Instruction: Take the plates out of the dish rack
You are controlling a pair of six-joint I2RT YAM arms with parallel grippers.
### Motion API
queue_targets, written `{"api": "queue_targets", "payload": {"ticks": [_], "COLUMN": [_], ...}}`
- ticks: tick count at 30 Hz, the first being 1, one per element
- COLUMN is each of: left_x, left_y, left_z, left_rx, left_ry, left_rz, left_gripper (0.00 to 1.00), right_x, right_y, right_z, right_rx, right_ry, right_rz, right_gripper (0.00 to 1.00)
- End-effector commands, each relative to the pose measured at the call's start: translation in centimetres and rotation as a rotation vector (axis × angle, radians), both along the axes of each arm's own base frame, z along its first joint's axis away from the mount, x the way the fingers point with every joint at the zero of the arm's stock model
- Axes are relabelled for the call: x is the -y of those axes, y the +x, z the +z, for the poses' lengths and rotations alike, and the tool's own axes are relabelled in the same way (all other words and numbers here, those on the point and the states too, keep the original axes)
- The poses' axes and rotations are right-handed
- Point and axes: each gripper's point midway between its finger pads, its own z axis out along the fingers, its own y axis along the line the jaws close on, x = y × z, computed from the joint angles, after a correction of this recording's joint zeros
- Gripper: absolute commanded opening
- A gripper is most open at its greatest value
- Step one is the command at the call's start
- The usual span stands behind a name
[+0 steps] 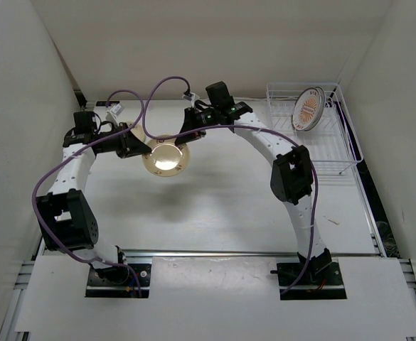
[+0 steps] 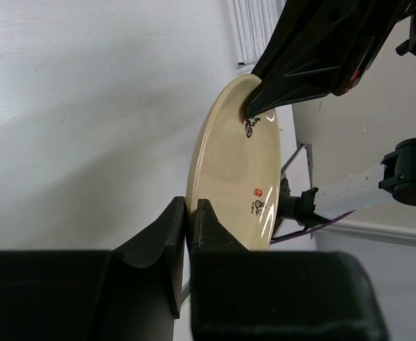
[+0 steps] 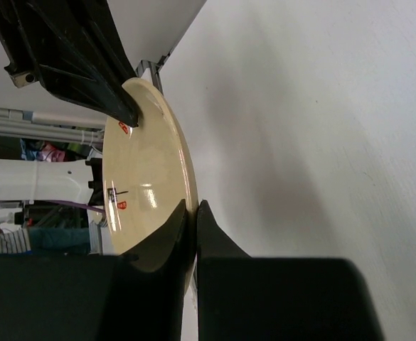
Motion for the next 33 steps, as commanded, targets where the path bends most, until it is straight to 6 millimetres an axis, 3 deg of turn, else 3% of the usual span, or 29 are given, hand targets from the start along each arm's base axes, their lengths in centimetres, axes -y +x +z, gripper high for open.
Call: {"api": "queue_targets", "payload": {"ticks": [1,2,3,4,5,8,9,13,14,17,18,19,21,22,24,25,26,27,28,29,30,32,33], "left_x": [0.4,0.3,0.3,0.3,0.4,0.2,0.0,-1.3,-1.7,-2.9,-3.0,-3.0,-3.1,-3.2,-3.7,-4.3,-5.2,-5.6,-6.8,-7.6,-8.4,-10.7,-11.7], "left_y": [0.0,0.0,0.0,0.0,-0.2,-0.2,0.1,1.1,1.5,3.0,3.3,3.8,5.2,5.7,7.6,8.5,9.8,10.7,11.6,13.0,14.0,15.6,16.8], "left_z": [2.3,1.9,2.2,2.2,2.6,2.4,2.1,0.2,-0.5,-2.6,-3.0,-2.7,-3.0,-3.0,-3.1,-3.1,-2.2,-3.4,-3.5,-2.2,-3.4,-3.5,-2.6], "left_rx": [0.075,0.065,0.083,0.083,0.088,0.078,0.074,-0.008,-0.043,-0.140,-0.159,-0.174,-0.183,-0.189,-0.199,-0.189,-0.169,-0.203,-0.202,-0.163,-0.184,-0.167,-0.128], "left_ry": [-0.020,-0.014,-0.011,-0.011,-0.013,-0.001,0.020,0.084,0.095,0.120,0.116,0.100,0.087,0.082,0.086,0.085,0.083,0.069,0.067,0.060,0.059,0.056,0.056], "left_rz": [-0.034,-0.028,-0.028,-0.028,-0.025,-0.006,0.013,0.140,0.173,0.287,0.302,0.317,0.328,0.333,0.359,0.371,0.398,0.401,0.423,0.441,0.452,0.489,0.503], "left_gripper": [0.10,0.10,0.10,0.10,0.10,0.10,0.10,0.10,0.10,0.10,0.10,0.10,0.10,0.10,0.10,0.10,0.10,0.10,0.10,0.10,0.10,0.10,0.10], "right_x": [-0.5,-0.4,-0.1,0.4,0.7,3.9,5.7,11.8,14.4,18.5,19.2,20.2,22.4,23.1,25.0,25.7,27.0,27.6,28.7,29.5,30.0,32.0,32.4], "right_y": [-0.2,-0.2,0.0,0.7,0.9,3.6,6.0,10.3,11.3,11.8,11.4,10.8,10.0,9.0,7.7,6.5,5.9,4.9,4.1,3.4,2.6,1.5,0.8], "right_z": [2.3,2.0,2.1,1.6,1.6,1.9,1.5,1.9,2.2,4.2,4.6,6.5,6.4,8.1,7.4,8.7,8.5,7.1,8.1,7.6,6.5,6.4,6.0], "right_rx": [0.061,0.077,0.091,0.099,0.138,0.194,0.259,0.445,0.472,0.504,0.498,0.531,0.512,0.533,0.489,0.504,0.482,0.436,0.452,0.432,0.402,0.388,0.369], "right_ry": [0.066,0.063,0.032,0.007,-0.009,-0.085,-0.149,-0.331,-0.385,-0.406,-0.404,-0.392,-0.409,-0.386,-0.396,-0.376,-0.379,-0.395,-0.381,-0.393,-0.407,-0.426,-0.429], "right_rz": [0.045,0.053,0.023,0.000,-0.009,-0.127,-0.215,-0.398,-0.457,-0.524,-0.531,-0.549,-0.566,-0.577,-0.585,-0.594,-0.608,-0.601,-0.617,-0.628,-0.621,-0.656,-0.660], "right_gripper": [0.00,0.06,0.18,0.33,0.58,0.81,0.82,0.84,0.84,0.84,0.84,0.84,0.84,0.84,0.84,0.84,0.84,0.84,0.83,0.82,0.82,0.82,0.82]}}
